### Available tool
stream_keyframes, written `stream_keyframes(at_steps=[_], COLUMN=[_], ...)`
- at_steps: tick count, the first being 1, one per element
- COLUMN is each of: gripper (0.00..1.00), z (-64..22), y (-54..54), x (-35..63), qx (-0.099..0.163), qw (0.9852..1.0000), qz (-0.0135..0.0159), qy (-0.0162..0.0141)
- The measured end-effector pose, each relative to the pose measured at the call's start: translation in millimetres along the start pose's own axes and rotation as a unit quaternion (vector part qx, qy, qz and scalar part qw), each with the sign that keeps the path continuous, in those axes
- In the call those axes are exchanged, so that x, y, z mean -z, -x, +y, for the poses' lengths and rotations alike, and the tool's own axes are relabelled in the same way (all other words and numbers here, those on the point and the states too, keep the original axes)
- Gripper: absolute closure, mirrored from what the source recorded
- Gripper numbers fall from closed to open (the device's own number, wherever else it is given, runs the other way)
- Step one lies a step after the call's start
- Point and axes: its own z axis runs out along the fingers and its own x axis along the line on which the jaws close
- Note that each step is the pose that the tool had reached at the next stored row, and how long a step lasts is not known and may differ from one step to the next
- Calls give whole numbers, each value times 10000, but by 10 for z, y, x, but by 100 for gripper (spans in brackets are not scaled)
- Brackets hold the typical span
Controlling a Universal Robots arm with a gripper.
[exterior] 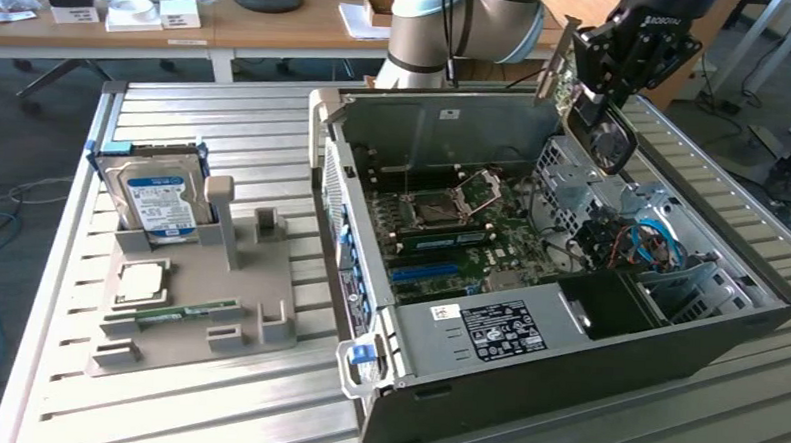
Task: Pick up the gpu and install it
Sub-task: 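Insert the gpu into the slot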
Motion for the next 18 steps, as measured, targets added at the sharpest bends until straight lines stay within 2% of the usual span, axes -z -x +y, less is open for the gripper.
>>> stream_keyframes(at_steps=[4,9,13,18], gripper=[73,73,73,73], z=[0,0,0,0], y=[0,0,0,0], x=[-2,-5,-7,-11], qx=[284,738,1100,1546], qw=[9996,9973,9939,9880], qz=[11,29,44,61], qy=[8,21,30,42])
